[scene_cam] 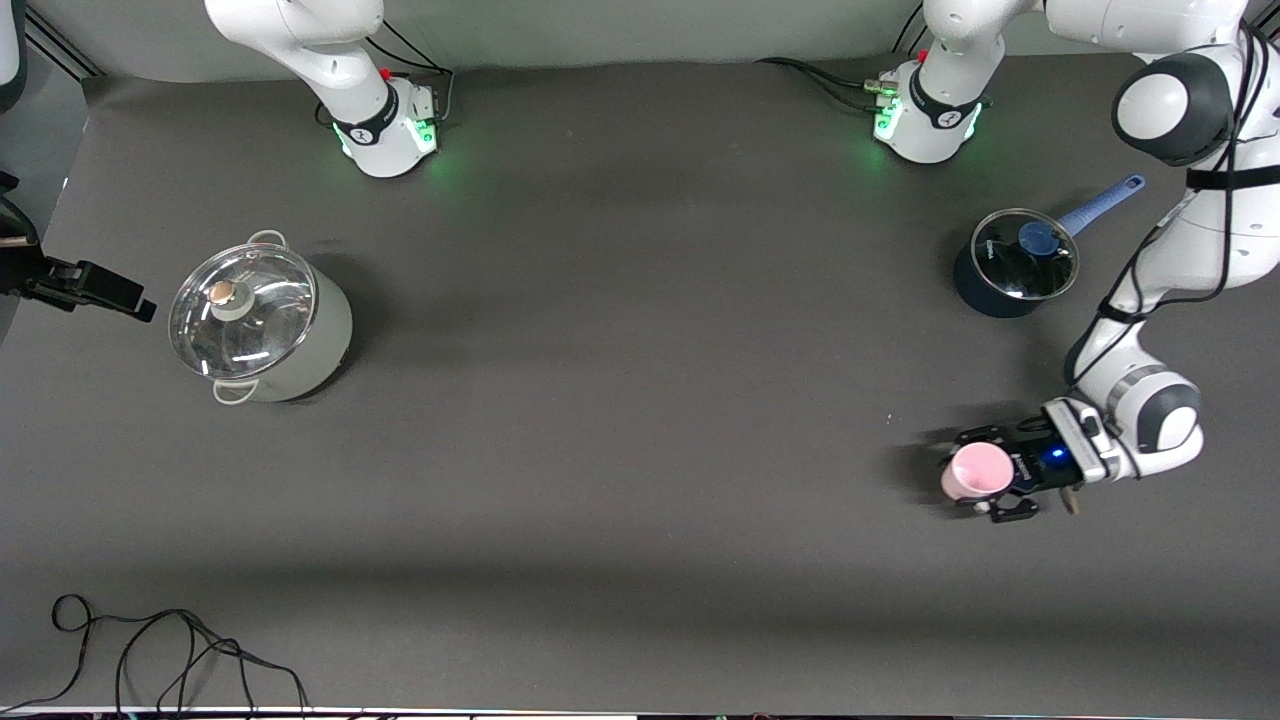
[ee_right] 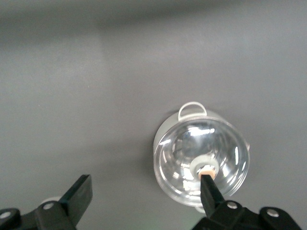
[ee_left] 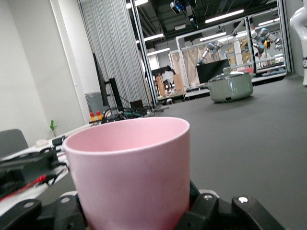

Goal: Transfer pink cup from left to right arm
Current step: 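Lift the pink cup with the left gripper while the right gripper approaches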

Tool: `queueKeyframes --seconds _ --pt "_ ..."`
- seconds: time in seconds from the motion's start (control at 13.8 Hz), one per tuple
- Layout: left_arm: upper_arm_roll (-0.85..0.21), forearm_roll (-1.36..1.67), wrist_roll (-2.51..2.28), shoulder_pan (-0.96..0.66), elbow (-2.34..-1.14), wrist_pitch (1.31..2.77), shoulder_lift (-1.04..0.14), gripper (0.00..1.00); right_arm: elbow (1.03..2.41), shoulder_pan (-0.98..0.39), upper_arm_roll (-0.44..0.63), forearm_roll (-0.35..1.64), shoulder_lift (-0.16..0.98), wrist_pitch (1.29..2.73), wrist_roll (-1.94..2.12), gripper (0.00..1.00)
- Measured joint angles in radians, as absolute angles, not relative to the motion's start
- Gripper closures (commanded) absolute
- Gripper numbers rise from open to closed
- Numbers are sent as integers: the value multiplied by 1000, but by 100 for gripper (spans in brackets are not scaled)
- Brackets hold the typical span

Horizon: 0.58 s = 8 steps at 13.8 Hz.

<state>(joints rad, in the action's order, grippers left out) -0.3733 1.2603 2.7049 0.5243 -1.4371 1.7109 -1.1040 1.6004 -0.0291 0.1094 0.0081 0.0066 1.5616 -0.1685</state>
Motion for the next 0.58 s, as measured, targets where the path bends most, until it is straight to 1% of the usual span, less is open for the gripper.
queueKeyframes --seconds 0.14,0.36,0.58 --pt "-417 1301 2705 464 -1418 1768 -1104 100 1594 -60 109 8 -1 1541 -328 0" --pt "-480 1328 2674 351 -1352 1905 -1103 100 1580 -93 107 8 -4 1530 -568 0" --pt "-579 1388 2634 256 -1314 2124 -1103 100 1570 -94 99 8 -5 1510 -747 0"
